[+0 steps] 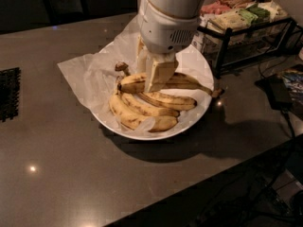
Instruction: Pick banana from white bowl
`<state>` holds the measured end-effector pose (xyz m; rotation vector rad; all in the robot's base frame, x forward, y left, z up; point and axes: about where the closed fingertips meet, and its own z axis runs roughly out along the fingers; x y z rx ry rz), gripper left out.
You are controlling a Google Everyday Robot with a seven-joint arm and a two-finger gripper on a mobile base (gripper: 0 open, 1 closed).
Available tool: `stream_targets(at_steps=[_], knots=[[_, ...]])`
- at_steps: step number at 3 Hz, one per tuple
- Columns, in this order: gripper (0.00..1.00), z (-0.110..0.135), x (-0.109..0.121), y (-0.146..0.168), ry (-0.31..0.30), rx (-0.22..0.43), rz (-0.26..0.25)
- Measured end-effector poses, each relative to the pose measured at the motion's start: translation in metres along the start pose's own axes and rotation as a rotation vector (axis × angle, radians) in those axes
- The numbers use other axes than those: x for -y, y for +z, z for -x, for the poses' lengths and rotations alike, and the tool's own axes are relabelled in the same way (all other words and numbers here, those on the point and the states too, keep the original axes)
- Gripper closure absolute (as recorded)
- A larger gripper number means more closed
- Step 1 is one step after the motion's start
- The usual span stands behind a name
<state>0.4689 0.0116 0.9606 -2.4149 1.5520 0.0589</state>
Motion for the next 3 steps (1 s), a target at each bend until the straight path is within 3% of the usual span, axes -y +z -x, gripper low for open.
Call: stream_targets(at_steps=[1, 2, 3], knots=[[1.0, 0.007, -0.012, -0.037, -0.003, -0.06, -0.114], [1.0, 0.019, -0.036, -0.083, 0.003, -0.121, -0.26], [1.0, 0.019, -0.036, -0.083, 0.003, -0.121, -0.26]])
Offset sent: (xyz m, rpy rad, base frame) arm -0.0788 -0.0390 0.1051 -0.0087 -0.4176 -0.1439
